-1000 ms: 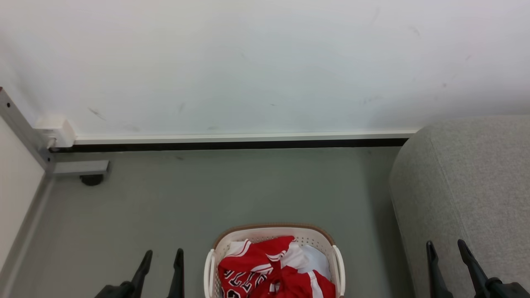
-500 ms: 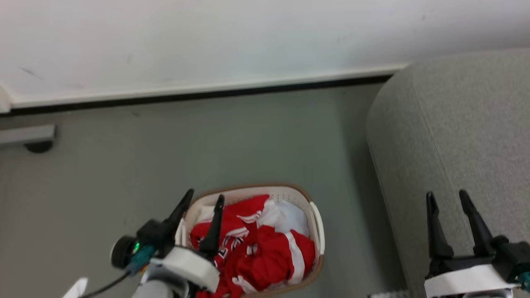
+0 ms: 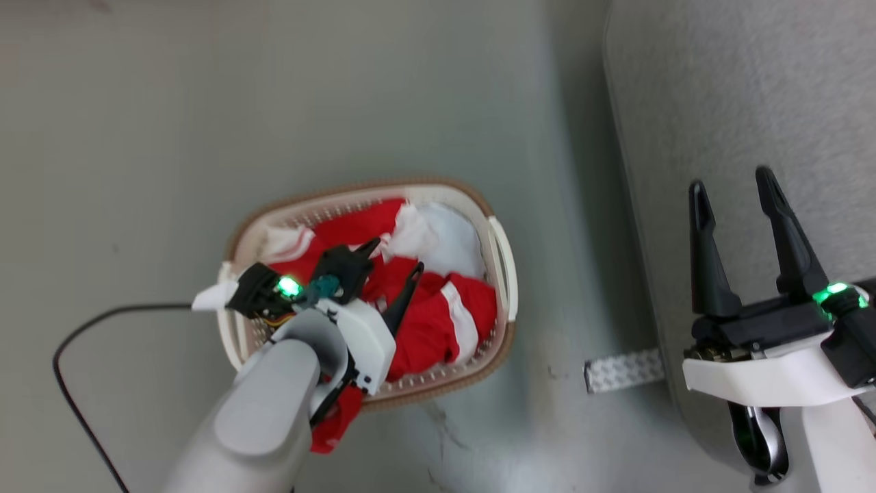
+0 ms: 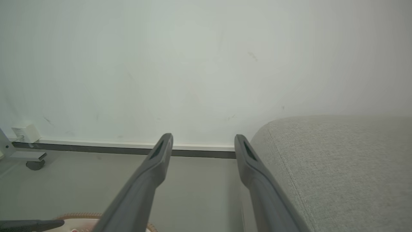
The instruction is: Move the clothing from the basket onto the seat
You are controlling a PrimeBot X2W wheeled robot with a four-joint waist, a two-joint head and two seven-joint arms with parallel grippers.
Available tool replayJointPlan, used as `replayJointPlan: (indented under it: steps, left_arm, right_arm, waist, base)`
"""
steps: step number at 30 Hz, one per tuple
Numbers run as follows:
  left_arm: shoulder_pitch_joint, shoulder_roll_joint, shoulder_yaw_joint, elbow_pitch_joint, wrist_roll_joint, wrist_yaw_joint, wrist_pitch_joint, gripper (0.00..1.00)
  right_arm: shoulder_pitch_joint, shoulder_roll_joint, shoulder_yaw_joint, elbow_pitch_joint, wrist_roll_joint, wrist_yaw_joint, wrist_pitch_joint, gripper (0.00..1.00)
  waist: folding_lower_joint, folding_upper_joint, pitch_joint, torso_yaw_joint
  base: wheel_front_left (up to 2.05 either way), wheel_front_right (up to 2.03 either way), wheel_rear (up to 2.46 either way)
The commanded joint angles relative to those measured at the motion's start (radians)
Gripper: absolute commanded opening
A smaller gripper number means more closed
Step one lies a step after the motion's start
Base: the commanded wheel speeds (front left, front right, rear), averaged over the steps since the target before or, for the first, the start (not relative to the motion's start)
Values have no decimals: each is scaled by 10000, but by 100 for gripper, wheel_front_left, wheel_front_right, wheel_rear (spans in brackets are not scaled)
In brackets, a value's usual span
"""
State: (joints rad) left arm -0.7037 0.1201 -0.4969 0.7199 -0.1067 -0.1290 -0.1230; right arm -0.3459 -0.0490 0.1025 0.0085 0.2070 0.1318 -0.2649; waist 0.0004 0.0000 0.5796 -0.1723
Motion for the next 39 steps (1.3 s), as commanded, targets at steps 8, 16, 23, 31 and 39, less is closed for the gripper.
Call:
replayJointPlan:
  steps: [8,16,23,31,39]
  left_arm:
    - [-1092,18,-1390,1414,-1269,-21,462,100]
    - [-1627,433,-2844,1855,-2646,-8,821,100]
    - [-2145,772,-3778,2062,-3063,-9,808,100]
    - [-2847,985,-4937,2628,-3144,-9,495,40]
    - [-2590,654,-5467,3028,-3904,-9,-345,0]
  right_arm:
    - [-586,-26,318,-686,-212,-21,7,100]
    - [-506,-25,268,-893,-184,-21,7,100]
    - [-530,-23,256,-1054,-28,-21,7,100]
    - [-667,-23,198,-1171,26,-21,7,100]
    - [-639,-26,63,-946,70,-21,6,100]
  waist:
    - [-4,0,1690,-286]
    - [-4,0,2141,-394]
    - [-4,0,2699,-579]
    - [-4,0,3238,-673]
    - [-4,0,2563,-404]
  base:
    - [0,0,0]
    - [0,0,0]
    - [0,0,0]
    - [0,0,0]
    - [0,0,0]
